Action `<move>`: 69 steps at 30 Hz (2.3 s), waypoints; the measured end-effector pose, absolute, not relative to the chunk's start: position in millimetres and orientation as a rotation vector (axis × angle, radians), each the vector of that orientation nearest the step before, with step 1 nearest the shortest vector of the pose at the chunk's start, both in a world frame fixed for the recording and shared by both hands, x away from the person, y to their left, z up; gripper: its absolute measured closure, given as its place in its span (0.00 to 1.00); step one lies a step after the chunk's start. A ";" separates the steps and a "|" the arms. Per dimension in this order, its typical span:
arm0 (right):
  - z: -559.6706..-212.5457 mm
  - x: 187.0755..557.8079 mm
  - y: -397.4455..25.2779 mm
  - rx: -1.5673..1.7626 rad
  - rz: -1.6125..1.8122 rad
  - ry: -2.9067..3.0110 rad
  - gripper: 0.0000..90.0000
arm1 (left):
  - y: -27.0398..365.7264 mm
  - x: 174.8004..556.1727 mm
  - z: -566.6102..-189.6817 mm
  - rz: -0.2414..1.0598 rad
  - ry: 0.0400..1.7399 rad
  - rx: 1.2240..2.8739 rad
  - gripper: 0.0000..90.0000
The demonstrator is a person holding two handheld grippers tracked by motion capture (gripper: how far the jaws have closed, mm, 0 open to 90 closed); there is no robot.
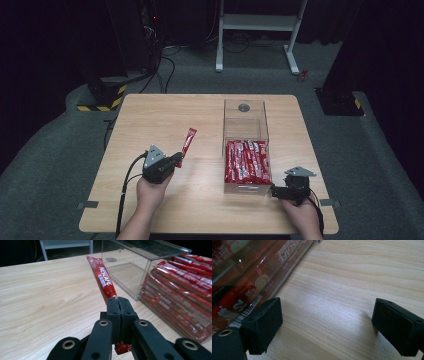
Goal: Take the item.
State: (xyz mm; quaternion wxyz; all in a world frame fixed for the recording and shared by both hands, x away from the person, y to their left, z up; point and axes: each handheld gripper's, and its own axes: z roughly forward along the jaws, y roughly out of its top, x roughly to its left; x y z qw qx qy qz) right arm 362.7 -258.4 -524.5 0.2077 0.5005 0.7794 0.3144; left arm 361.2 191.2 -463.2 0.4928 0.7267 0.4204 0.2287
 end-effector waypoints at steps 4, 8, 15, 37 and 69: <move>-524.5 362.7 -258.4 1.393 0.875 2.169 0.10 | 190.8 364.0 -465.8 0.556 1.027 1.766 0.98; -524.5 362.8 -258.4 1.393 0.875 2.170 0.10 | 190.2 367.8 -469.0 0.551 1.040 1.770 0.98; -524.5 362.8 -258.4 1.393 0.876 2.170 0.10 | 188.0 376.7 -476.2 0.543 1.073 1.769 0.98; -524.5 362.7 -258.4 1.394 0.875 2.170 0.10 | 187.5 411.0 -510.1 0.550 1.218 1.863 0.98; -524.5 362.7 -258.4 1.393 0.876 2.170 0.10 | 193.1 401.8 -497.4 0.522 1.204 1.871 0.54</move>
